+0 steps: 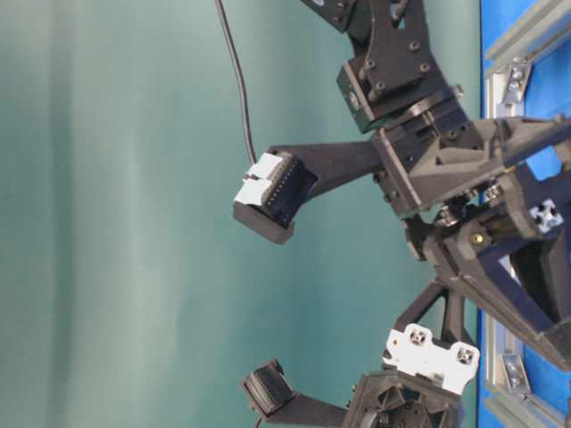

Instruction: Insert the wire through the string loop located on the left side.

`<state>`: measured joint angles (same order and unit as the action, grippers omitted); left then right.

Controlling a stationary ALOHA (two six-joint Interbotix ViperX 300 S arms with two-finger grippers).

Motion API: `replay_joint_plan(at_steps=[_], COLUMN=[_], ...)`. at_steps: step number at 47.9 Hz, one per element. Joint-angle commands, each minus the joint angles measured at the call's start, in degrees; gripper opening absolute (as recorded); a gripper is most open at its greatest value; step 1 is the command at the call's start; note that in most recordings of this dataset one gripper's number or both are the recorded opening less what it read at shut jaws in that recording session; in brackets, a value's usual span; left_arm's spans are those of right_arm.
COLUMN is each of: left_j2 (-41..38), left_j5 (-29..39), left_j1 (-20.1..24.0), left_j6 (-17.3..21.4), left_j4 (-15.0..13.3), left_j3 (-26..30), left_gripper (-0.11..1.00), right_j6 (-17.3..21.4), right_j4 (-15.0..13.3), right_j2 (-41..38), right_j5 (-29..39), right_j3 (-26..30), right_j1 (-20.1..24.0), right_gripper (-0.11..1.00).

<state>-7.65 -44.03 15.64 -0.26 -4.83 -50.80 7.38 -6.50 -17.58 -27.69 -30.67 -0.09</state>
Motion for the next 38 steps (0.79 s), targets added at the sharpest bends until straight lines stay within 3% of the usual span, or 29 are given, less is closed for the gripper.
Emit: replay_joint_plan(at_steps=[1, 19, 38], left_j2=[1.93, 1.93, 1.93], left_j5=[-0.44, -0.35, -0.44], left_j1=[0.09, 0.09, 0.09], left_j6=[0.09, 0.0, 0.09], left_j4=[0.26, 0.18, 0.18], left_j3=[0.35, 0.44, 0.35], left_gripper=[0.0, 0.0, 0.0], right_j6=[0.09, 0.09, 0.09], right_j4=[-0.09, -0.09, -0.09], right_j2=[1.14, 0.62, -5.54], right_j5=[-0.18, -0.53, 0.7], right_j3=[1.23, 2.02, 10.55], right_j1=[0.09, 0.09, 0.09], right_gripper=[0.0, 0.0, 0.0])
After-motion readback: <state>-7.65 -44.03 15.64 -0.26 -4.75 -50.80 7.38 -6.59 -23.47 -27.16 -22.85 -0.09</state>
